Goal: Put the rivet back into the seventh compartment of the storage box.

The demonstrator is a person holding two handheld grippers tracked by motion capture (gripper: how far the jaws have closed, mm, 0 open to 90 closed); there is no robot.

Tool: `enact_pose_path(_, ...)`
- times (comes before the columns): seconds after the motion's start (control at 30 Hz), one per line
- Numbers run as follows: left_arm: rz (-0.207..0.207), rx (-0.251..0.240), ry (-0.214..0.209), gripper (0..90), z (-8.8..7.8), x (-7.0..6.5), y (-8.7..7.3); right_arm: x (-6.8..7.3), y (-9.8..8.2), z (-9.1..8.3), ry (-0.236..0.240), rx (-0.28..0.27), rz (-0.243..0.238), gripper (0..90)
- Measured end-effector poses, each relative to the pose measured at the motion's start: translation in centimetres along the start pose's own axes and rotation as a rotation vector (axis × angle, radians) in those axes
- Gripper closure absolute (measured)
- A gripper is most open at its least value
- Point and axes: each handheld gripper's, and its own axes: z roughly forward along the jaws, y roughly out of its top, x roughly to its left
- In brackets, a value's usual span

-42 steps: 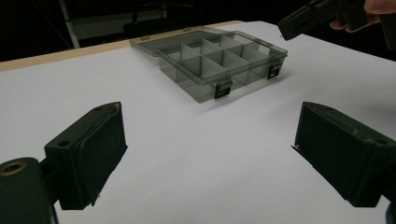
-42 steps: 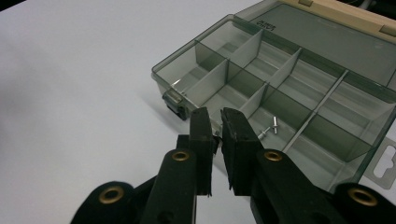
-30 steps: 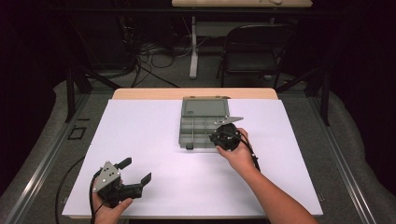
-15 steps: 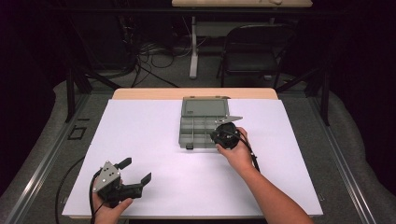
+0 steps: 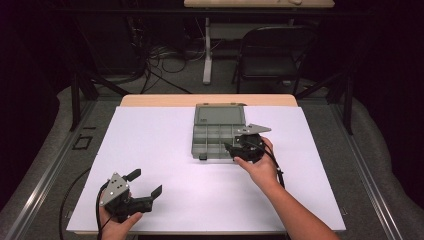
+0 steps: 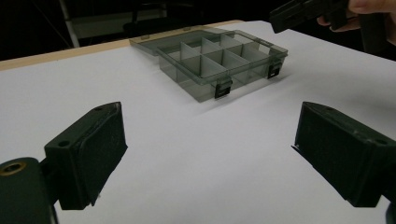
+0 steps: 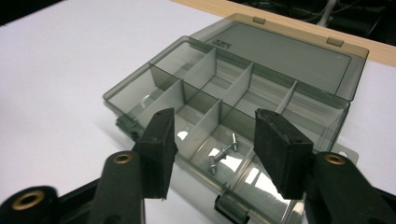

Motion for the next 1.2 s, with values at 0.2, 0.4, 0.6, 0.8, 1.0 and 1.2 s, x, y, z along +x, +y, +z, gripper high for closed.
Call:
enact_pose_path(0.2,-0.001,0.001,0.000,8.7,0.0,0.0,0.0,0.5,-1.2,-2.4,0.005,-0.039,-0.028,42.9)
enact_pose_path(0.4,-0.003,0.000,0.002,8.7,0.0,0.0,0.0,0.8,-2.5,-4.7,0.006,-0.072,-0.029,42.0)
enact_pose_path(0.6,-0.002,0.000,0.004,8.7,0.1,0.0,0.0,1.0,-4.3,-6.7,-0.009,-0.103,-0.031,41.8)
enact_pose_path(0.8,-0.005,0.001,0.009,8.7,0.1,0.1,0.0,0.8,-6.5,-8.3,-0.009,-0.134,-0.047,41.0)
enact_pose_path(1.0,-0.010,0.008,0.016,8.7,0.1,0.2,0.0,0.4,-8.2,-10.0,-0.017,-0.141,-0.079,40.2)
enact_pose_path(1.2,-0.016,0.002,0.021,8.7,0.1,0.3,0.0,0.2,-9.3,-10.1,-0.004,-0.129,-0.072,40.2)
